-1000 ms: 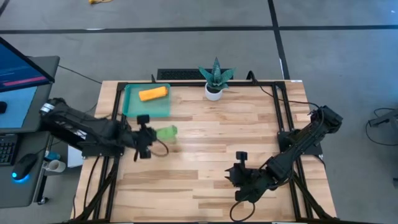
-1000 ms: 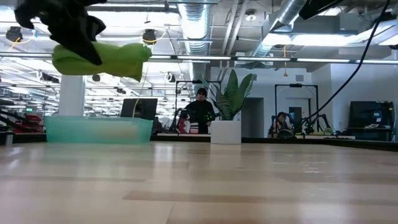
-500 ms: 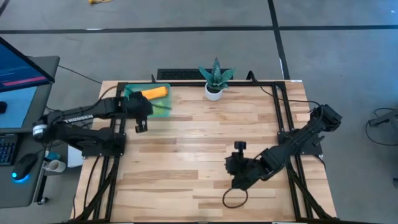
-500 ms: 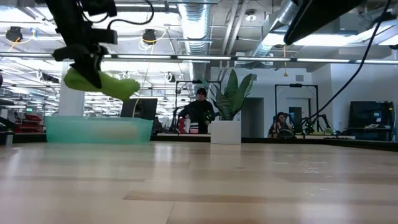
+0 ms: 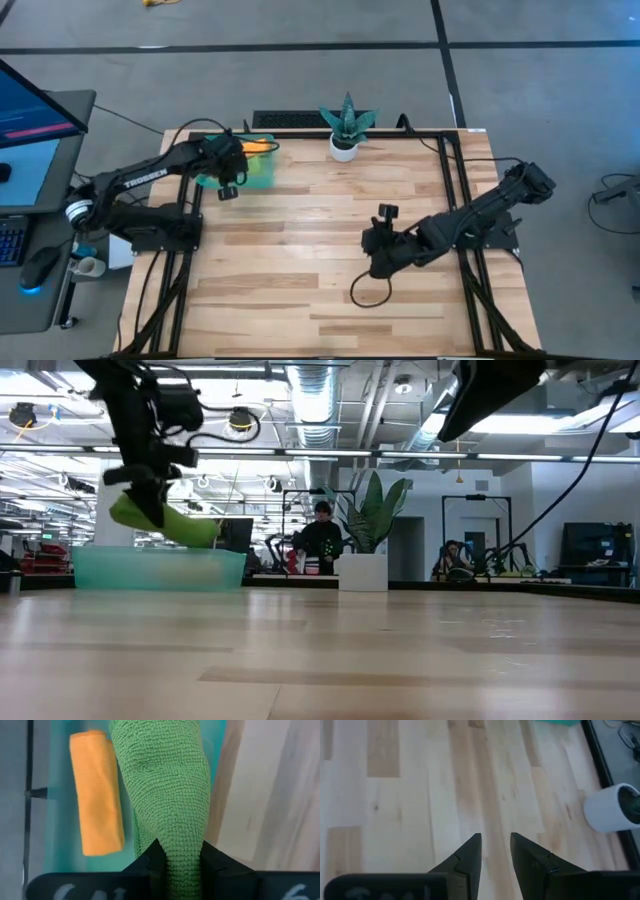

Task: Roll microfiber towels into tight, uniform cylinder then place into a basket
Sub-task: Put the light green microfiber cloth into transparent light green

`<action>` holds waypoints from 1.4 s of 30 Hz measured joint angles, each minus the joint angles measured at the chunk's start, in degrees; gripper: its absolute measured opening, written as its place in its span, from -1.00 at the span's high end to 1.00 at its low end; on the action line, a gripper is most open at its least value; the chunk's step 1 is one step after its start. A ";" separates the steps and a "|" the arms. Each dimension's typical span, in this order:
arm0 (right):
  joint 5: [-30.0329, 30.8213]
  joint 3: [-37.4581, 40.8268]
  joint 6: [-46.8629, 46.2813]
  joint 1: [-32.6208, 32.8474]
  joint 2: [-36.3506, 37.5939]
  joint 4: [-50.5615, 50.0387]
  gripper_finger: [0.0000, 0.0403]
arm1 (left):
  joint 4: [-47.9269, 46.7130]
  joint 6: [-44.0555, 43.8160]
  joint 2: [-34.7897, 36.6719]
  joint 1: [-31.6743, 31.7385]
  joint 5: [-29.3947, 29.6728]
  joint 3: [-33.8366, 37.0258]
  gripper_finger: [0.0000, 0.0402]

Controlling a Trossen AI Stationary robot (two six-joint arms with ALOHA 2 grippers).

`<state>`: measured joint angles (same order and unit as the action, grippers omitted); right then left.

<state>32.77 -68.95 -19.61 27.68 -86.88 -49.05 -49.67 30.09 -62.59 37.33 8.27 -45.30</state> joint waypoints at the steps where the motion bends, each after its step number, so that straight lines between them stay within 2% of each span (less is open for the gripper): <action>1: 0.00 0.00 0.09 -0.52 0.40 -0.37 0.37 | 0.69 0.77 -1.10 0.73 0.02 0.00 0.80; 10: -0.02 0.00 3.24 -3.71 2.00 -1.67 0.37 | 1.81 6.99 -10.97 3.45 0.94 -0.02 0.80; 19: -0.07 0.00 4.75 -6.92 1.98 -1.82 0.37 | 8.04 14.20 -16.24 3.45 -0.23 -0.07 0.80; 27: -1.64 0.00 5.13 -8.32 1.98 -1.99 0.37 | 9.43 14.19 -21.47 3.49 0.93 -0.07 0.79; 32: -1.80 0.00 5.13 -8.19 1.98 -2.26 0.37 | 10.76 11.37 -21.89 3.23 4.50 -0.07 0.63; 37: -1.84 0.00 5.10 -8.30 1.96 -2.24 0.37 | 10.82 10.10 -21.79 3.25 4.20 -0.07 0.40; 42: -1.84 0.00 5.10 -9.00 1.95 -2.22 0.37 | 10.85 8.93 -21.79 3.25 3.54 -0.09 0.26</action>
<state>30.94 -68.95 -14.50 18.68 -84.93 -51.27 -38.82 39.02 -84.38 40.58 11.82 -45.39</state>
